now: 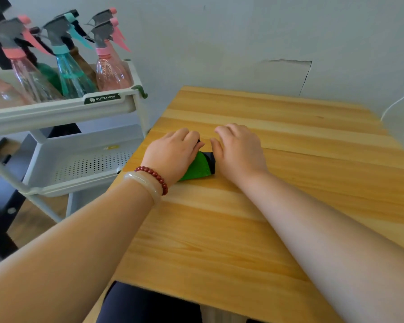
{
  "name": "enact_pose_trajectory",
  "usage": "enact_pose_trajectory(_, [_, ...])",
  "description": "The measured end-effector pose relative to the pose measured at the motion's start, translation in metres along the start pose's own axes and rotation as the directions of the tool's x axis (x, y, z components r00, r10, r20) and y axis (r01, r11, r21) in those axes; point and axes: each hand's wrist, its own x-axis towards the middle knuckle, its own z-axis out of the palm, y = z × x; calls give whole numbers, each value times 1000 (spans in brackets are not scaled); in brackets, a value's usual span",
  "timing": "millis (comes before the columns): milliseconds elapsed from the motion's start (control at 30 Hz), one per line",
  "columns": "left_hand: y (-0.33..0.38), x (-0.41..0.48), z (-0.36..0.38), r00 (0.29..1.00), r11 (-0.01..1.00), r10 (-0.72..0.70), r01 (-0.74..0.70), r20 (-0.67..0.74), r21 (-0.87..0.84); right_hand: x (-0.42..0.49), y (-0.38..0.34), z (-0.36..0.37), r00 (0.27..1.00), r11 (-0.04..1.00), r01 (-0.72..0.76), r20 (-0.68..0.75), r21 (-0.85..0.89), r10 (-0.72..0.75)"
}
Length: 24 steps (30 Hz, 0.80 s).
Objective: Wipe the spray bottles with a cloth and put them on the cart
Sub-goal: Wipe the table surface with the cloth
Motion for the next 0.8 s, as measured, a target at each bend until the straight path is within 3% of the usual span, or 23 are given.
enact_pose_trajectory(200, [-15, 12, 12, 999, 1000, -23, 23, 28, 19, 17, 12, 9, 985, 998, -50, 162, -41, 56])
enact_pose_trajectory(500, [-6, 33, -44, 979, 999, 3, -9, 203, 31, 33, -8, -53, 862, 991, -98, 490, -96, 133])
enact_pose_trajectory(800, [17, 65, -125, 967, 998, 26, -9, 255, -68, 46, -39, -139, 767, 990, -99, 626, -104, 142])
